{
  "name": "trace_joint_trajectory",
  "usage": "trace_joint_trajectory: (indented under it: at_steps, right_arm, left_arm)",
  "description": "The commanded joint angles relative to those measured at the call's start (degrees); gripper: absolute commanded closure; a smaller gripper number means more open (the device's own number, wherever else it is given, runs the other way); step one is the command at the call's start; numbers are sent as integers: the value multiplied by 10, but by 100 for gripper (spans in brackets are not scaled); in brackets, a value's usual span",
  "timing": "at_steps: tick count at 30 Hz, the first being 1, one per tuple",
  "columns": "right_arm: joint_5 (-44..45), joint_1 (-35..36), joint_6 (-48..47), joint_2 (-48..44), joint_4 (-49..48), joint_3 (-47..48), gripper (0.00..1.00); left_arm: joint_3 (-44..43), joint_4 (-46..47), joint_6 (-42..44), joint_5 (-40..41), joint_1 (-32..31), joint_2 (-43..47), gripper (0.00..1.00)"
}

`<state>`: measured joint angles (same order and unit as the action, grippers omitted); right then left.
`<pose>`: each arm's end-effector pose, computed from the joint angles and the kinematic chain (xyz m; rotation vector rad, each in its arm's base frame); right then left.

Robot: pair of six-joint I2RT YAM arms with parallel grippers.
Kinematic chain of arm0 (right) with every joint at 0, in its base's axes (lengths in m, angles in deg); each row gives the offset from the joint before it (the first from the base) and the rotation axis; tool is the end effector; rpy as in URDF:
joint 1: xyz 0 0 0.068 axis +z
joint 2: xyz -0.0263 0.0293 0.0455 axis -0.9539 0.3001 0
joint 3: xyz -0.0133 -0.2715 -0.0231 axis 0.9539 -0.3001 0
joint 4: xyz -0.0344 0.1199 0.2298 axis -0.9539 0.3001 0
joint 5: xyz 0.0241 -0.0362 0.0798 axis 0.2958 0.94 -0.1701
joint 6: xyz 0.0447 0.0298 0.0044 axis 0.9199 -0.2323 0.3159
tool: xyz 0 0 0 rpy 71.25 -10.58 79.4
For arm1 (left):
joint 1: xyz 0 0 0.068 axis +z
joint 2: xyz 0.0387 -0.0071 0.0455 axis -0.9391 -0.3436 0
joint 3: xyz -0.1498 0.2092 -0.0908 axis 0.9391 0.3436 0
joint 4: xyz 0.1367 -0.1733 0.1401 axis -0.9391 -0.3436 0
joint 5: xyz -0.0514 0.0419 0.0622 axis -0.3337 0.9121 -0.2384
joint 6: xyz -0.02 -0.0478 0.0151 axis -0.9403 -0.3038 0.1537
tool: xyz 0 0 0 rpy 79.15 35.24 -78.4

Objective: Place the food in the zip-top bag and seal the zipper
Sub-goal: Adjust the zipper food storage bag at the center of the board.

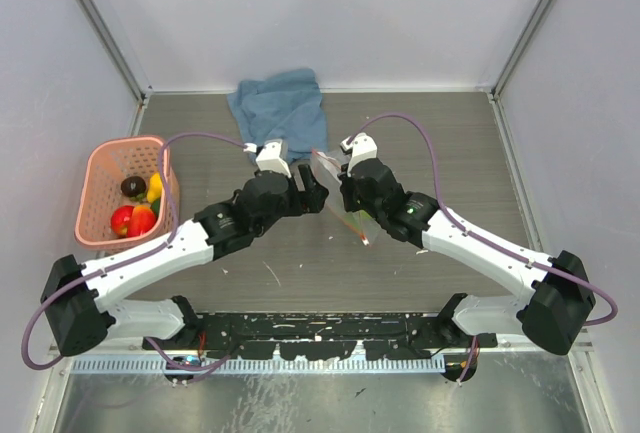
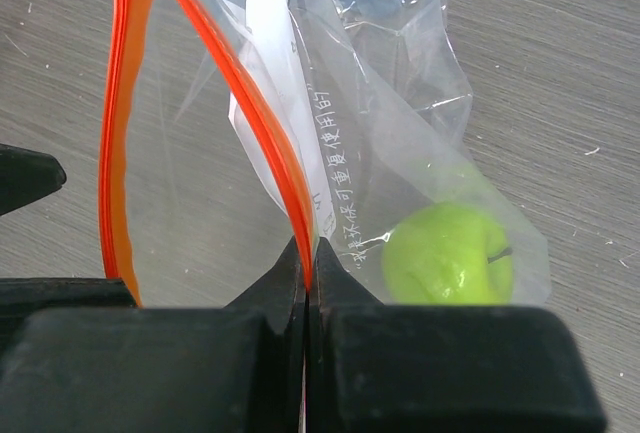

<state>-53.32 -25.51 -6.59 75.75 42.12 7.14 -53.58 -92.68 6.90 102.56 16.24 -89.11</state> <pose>0.1973 0.1958 0.2948 -0.3956 2.0541 0.3296 0.1736 -0.2137 0.3079 -0.0566 2.0359 -0.7134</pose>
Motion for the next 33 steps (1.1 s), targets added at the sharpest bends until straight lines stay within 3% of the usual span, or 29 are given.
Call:
trace_joint_trajectory:
  at_steps: [1,4,11,16,21,28,33]
  right_arm:
    - [10,-2,-10,-16,-17,26,99]
    - [10,-2,-13,-14,-19,27,99]
    - [38,-2,-33,-20,-16,27,99]
    - [117,-2,-77,-39,-13,37,99]
    - [170,-2,-108,-56,-22,50,99]
    - [156,-1,-124,-87,-52,37,99]
    - [211,-1,-138,-108,-89,5,99]
  left_arm:
    - [-28,32,10,16,-3,-17,24]
    - [-30,37,10,17,-3,-33,30]
    - [-52,20,25,23,-3,-62,77]
    - [-72,-11,54,52,-2,-48,99]
    - [-102,-52,79,72,-2,-48,100]
    - [-151,-110,115,112,-3,-66,100]
    - [-156,-115,130,128,-3,-59,100]
